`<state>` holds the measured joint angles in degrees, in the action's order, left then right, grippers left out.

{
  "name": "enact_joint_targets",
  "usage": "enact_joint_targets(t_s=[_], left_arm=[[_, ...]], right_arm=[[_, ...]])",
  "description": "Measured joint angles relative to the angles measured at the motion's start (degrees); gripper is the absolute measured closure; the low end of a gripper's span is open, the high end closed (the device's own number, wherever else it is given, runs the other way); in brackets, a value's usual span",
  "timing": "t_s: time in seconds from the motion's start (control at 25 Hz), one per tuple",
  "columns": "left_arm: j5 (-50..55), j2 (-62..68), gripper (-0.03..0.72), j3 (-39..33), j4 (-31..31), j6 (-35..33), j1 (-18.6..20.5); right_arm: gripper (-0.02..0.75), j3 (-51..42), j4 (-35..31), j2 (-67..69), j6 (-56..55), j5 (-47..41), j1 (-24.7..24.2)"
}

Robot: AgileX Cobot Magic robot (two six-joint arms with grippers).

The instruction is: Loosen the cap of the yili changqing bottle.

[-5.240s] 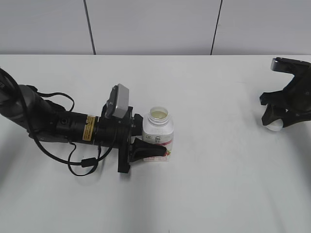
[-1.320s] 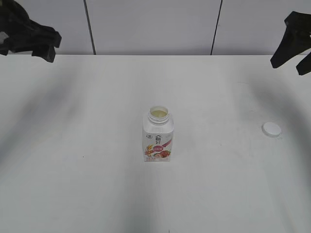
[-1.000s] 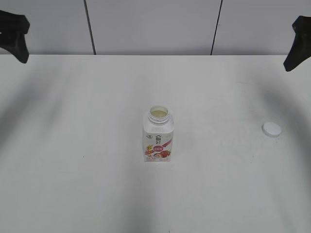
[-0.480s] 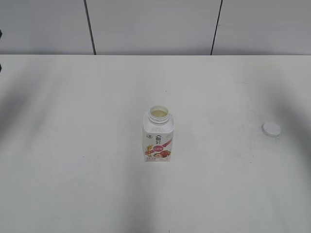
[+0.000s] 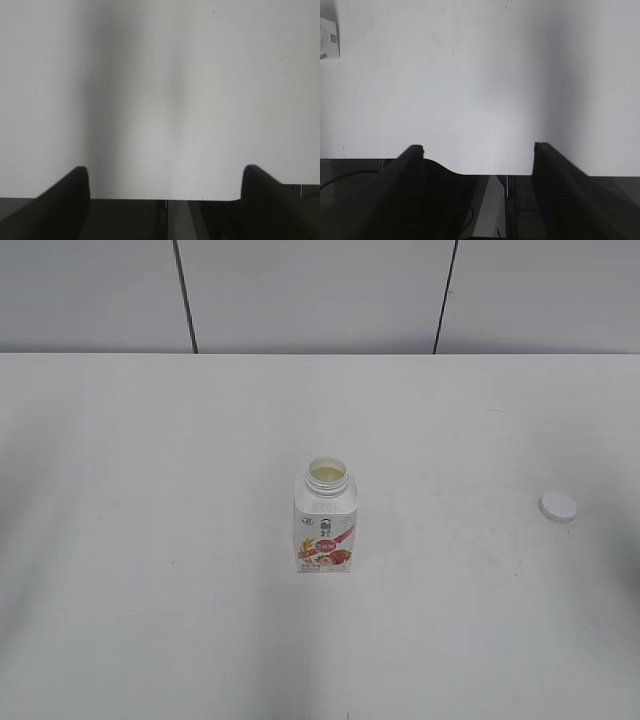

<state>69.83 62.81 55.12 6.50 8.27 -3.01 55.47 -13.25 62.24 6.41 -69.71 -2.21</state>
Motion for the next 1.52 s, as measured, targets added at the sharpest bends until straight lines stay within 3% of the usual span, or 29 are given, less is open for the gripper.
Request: enact_joint_targets(t_s=[0.36,0.6,0.88,1.2,1.52], left_arm=[[0.1,-28.4,0.144,-12.6,-0.2,-0.1,0.0],[0.2,-45.7,0.144,-17.7,-0.1,-0.3,0.0],[0.4,-60.2,0.153,-19.9,-2.7,-6.8,0.0],[0.4,-63.2,0.157,-21.7,-5.1,-8.0,0.0],[-7.9,-63.2,0.157,-24.9,-5.9,-8.3,0.0]], right_arm=[[0.205,-8.9,0.3,-21.2,-0.1,-0.1,0.0],[0.205,-15.4,4.0,-33.3,-0.1,-0.1,0.0],[0.205,-22.8,7.2,-47.4,0.1,-0.4,0.0],[0.205,-23.2,7.7,-62.1,0.9,-0.5,0.0],[0.205,-25.8,8.4,-62.7,2.8,5.6,0.0]])
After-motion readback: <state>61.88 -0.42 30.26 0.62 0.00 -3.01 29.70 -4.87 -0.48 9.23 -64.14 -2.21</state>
